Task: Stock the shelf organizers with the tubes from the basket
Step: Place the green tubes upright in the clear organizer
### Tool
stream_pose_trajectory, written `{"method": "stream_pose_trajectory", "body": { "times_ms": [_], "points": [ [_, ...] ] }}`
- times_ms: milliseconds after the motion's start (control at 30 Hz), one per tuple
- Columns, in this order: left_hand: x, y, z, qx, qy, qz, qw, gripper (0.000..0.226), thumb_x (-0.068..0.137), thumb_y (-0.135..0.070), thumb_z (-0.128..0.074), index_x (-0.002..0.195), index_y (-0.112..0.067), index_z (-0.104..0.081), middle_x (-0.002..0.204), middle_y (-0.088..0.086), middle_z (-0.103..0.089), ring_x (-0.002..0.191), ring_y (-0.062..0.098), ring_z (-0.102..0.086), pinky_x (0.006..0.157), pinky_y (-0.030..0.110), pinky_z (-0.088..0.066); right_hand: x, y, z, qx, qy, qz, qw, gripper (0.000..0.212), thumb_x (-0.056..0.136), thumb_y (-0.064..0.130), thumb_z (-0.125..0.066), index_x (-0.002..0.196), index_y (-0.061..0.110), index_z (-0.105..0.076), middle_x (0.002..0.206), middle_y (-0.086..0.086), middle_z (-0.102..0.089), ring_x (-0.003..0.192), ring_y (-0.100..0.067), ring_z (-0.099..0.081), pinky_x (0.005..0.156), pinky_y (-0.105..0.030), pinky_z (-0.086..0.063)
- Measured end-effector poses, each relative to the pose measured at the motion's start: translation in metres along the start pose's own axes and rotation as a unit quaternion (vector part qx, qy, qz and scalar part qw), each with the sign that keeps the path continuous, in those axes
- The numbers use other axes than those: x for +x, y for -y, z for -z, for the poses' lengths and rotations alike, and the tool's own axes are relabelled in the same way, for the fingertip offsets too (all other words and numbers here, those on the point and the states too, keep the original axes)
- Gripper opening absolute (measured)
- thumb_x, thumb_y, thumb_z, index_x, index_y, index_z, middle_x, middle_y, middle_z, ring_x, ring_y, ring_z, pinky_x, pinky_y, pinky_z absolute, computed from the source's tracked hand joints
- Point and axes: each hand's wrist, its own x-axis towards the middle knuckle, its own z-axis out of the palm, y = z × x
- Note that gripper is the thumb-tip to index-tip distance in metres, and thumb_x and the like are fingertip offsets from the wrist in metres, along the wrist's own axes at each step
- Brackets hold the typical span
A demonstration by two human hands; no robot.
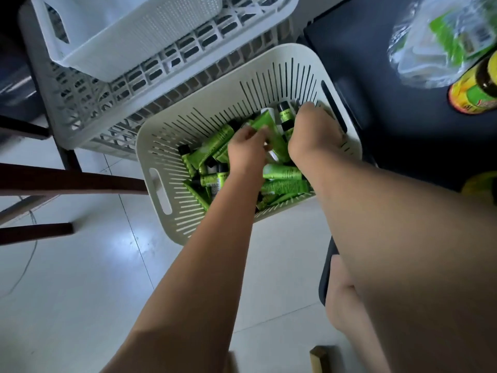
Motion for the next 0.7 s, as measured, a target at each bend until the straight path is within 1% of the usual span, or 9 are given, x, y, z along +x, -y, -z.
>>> {"method": "stream_pose_trajectory", "body": {
  "times_ms": [67,133,233,333,400,467,533,600,700],
  "points": [
    [-0.004,0.0,0.007,-0.142,0.04,0.034,0.988,0.013,0.101,-0.021,-0.061,0.09,-0.016,-0.058,0.081,0.004,-0.065,0.073,0.02,-0.071,0.053,0.028,-0.048,0.0,-0.001,-0.002,0.016,0.04,-0.016,0.999,0.019,0.095,0.002,-0.058,0.113,0.005,-0.064,0.113,-0.014,-0.069,0.107,-0.032,-0.064,0.072,-0.031,-0.042],
    [-0.008,-0.001,0.012,-0.229,0.053,0.046,0.971,0.014,0.104,-0.02,-0.056,0.091,-0.017,-0.054,0.086,0.006,-0.065,0.076,0.024,-0.074,0.057,0.031,-0.049,-0.001,-0.005,0.0,0.041,0.074,-0.021,0.996,0.021,0.099,0.006,-0.054,0.115,0.003,-0.066,0.118,-0.013,-0.066,0.112,-0.031,-0.062,0.075,-0.03,-0.038],
    [-0.016,-0.008,0.018,-0.279,0.032,0.064,0.958,0.015,0.105,-0.023,-0.054,0.093,-0.014,-0.053,0.078,0.002,-0.066,0.067,0.02,-0.071,0.059,0.031,-0.05,-0.005,-0.015,0.009,0.062,0.045,-0.018,0.997,0.028,0.1,0.006,-0.047,0.115,0.006,-0.07,0.115,-0.011,-0.067,0.103,-0.03,-0.063,0.073,-0.029,-0.035],
    [-0.026,-0.018,0.024,-0.305,0.005,0.099,0.947,0.026,0.105,-0.025,-0.052,0.082,-0.013,-0.055,0.067,0.001,-0.054,0.049,0.013,-0.052,0.054,0.027,-0.047,-0.018,-0.023,0.017,0.102,0.03,0.052,0.993,0.025,0.093,0.006,-0.055,0.106,0.01,-0.075,0.106,-0.012,-0.072,0.096,-0.032,-0.067,0.074,-0.028,-0.048],
    [-0.038,-0.026,0.026,-0.323,0.003,0.095,0.942,0.028,0.104,-0.026,-0.051,0.079,-0.013,-0.056,0.068,0.002,-0.052,0.049,0.013,-0.045,0.057,0.028,-0.045,-0.031,-0.027,0.026,0.143,0.034,0.1,0.984,0.02,0.093,0.012,-0.061,0.106,0.015,-0.076,0.105,-0.011,-0.073,0.094,-0.033,-0.068,0.08,-0.033,-0.056],
    [-0.054,-0.035,0.028,-0.327,0.015,0.079,0.942,0.026,0.102,-0.024,-0.054,0.079,-0.013,-0.058,0.067,0.002,-0.052,0.053,0.014,-0.046,0.062,0.031,-0.046,-0.045,-0.029,0.038,0.189,0.004,0.128,0.973,0.017,0.093,0.018,-0.064,0.106,0.016,-0.074,0.097,-0.007,-0.072,0.084,-0.03,-0.063,0.073,-0.031,-0.053],
    [-0.072,-0.043,0.032,-0.299,0.033,0.05,0.952,0.022,0.101,-0.02,-0.059,0.08,-0.012,-0.062,0.067,0.002,-0.058,0.056,0.014,-0.052,0.064,0.031,-0.049,-0.059,-0.028,0.054,0.227,-0.025,0.136,0.964,0.012,0.094,0.02,-0.064,0.1,0.014,-0.071,0.083,-0.004,-0.065,0.076,-0.029,-0.057,0.064,-0.028,-0.041],
    [-0.089,-0.052,0.037,-0.22,0.039,-0.009,0.975,0.021,0.098,-0.018,-0.065,0.079,-0.014,-0.069,0.069,0.004,-0.063,0.061,0.015,-0.057,0.066,0.032,-0.051,-0.07,-0.024,0.071,0.267,-0.041,0.121,0.955,0.009,0.092,0.02,-0.064,0.091,0.012,-0.069,0.076,-0.005,-0.063,0.072,-0.031,-0.056,0.06,-0.03,-0.04],
    [-0.119,-0.072,0.048,-0.087,0.004,-0.095,0.992,0.02,0.094,-0.027,-0.072,0.075,-0.022,-0.073,0.07,0.001,-0.059,0.062,0.015,-0.048,0.055,0.028,-0.039,-0.083,-0.015,0.108,0.319,-0.069,0.083,0.942,0.017,0.089,0.02,-0.065,0.077,0.009,-0.061,0.064,-0.003,-0.055,0.066,-0.031,-0.05,0.051,-0.031,-0.032]
  ]
}}
